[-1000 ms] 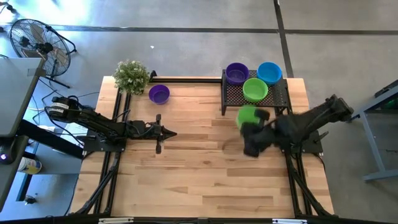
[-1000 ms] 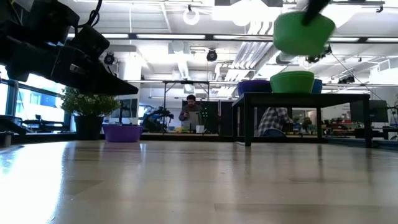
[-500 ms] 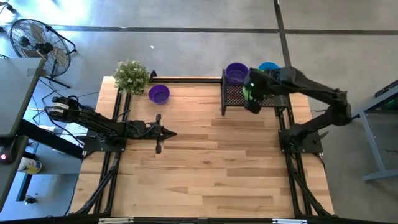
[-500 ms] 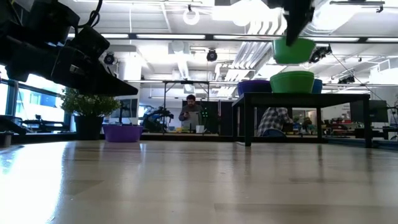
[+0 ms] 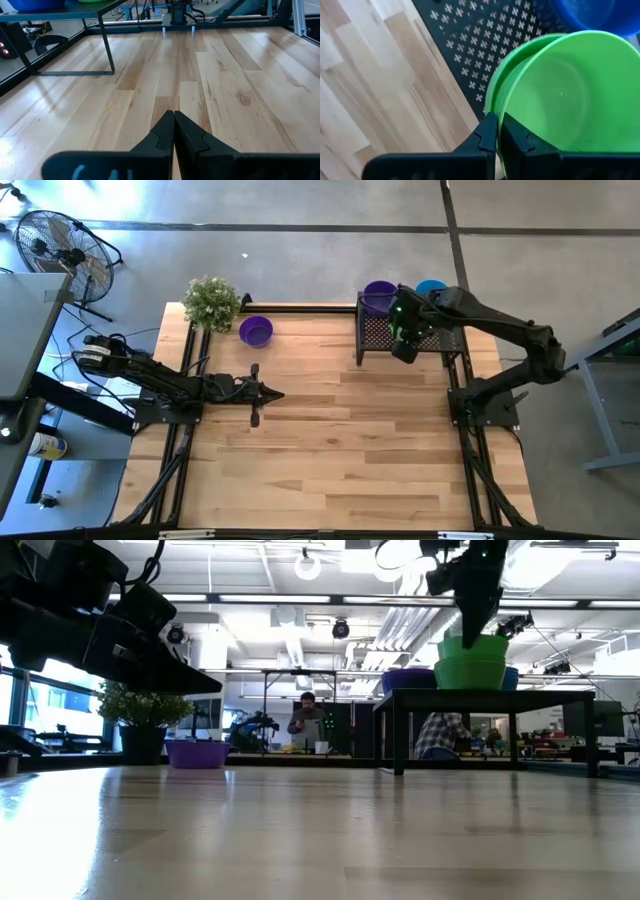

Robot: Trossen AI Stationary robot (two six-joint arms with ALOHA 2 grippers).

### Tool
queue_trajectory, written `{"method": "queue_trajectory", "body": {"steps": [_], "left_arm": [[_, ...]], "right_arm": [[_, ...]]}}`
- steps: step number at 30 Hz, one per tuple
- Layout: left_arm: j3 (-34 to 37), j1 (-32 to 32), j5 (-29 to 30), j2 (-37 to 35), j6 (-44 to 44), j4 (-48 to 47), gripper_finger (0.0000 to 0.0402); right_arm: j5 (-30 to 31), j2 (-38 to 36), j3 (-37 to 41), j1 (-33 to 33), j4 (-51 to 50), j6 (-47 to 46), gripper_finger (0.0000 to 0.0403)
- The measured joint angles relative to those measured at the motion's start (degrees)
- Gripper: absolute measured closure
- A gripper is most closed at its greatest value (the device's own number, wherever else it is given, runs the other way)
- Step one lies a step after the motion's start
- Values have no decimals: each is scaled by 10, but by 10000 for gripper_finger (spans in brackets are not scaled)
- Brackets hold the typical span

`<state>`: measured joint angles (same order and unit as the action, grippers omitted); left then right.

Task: Pick & Place Mini bowls
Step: Stack the green bowl on the other green bowls on the shelf, then stack the violet bowl on the other violet bowls on the shelf

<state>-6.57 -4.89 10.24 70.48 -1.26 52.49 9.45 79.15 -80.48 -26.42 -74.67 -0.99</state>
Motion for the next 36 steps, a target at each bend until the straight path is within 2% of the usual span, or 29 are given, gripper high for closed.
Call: {"method": "queue_trajectory", "body": {"steps": [6, 17, 21, 25, 31, 36], "left_arm": [[0, 0, 0, 0, 0, 0, 401], [0, 0, 0, 0, 0, -3, 401], [0, 0, 0, 0, 0, -4, 401], [0, 0, 0, 0, 0, -4, 401], [0, 0, 23, 0, 8, -10, 401], [0, 0, 102, 0, 25, -23, 401]], "right_arm": [[1, 0, 27, -3, 29, 18, 388], [15, -7, 2, 2, 43, 26, 303], [15, -23, -4, 3, 43, 21, 292], [10, -31, -4, 3, 38, 11, 316], [22, -63, 8, 31, 81, 28, 393], [15, -139, 100, 69, 218, 37, 386]]}}
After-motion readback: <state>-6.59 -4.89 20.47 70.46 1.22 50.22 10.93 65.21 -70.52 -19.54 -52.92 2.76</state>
